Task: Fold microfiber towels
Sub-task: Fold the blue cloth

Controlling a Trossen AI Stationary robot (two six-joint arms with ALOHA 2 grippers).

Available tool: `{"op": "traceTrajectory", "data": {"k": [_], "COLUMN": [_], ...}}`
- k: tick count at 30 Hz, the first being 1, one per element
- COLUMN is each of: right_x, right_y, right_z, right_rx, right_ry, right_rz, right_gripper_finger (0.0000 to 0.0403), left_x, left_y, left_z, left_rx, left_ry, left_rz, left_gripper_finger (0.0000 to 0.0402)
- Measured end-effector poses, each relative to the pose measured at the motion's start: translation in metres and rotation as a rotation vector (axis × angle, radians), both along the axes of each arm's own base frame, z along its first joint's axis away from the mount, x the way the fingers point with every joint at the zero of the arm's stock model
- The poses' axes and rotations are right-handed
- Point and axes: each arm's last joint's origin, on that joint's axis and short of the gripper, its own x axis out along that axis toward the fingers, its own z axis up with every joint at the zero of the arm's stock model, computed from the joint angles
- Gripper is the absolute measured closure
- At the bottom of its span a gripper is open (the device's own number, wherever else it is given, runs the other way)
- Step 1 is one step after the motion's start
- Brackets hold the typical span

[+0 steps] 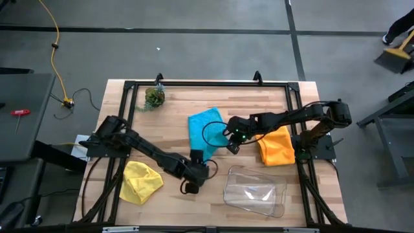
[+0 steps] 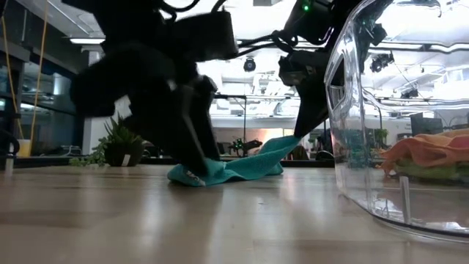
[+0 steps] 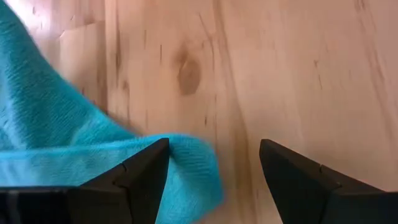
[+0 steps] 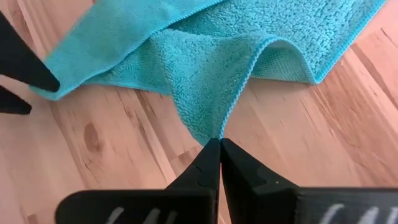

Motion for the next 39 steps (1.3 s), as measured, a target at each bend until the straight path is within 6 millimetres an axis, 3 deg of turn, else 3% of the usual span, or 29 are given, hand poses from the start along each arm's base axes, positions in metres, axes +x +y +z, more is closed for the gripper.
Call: {"op": "traceTrajectory", "data": {"k": [5, 19, 29, 39], "right_x": [0.0, 0.001, 0.001, 0.001], "right_y": [-0.004, -0.005, -0.005, -0.005], "right_z": [0.0, 0.001, 0.001, 0.001], "right_rx": [0.002, 0.002, 0.001, 0.001], "right_ry": [0.0, -0.014, -0.021, -0.02], "right_rz": [0.0, -0.005, -0.005, -0.005], "right_gripper_finger": [0.0403, 0.0403, 0.0403, 0.0403], "left_x": [-0.001, -0.001, -0.006, -0.019], "left_y": [-0.003, 0.004, 0.005, -0.008], "left_z": [-0.012, -0.009, -0.01, -0.011], "left_rx": [0.096, 0.3, 0.291, 0.245], "left_ry": [0.01, 0.003, 0.038, 0.058], "left_rz": [0.037, 0.032, 0.08, 0.177], "left_gripper_finger": [0.0163, 0.0172, 0.0198, 0.0215]}}
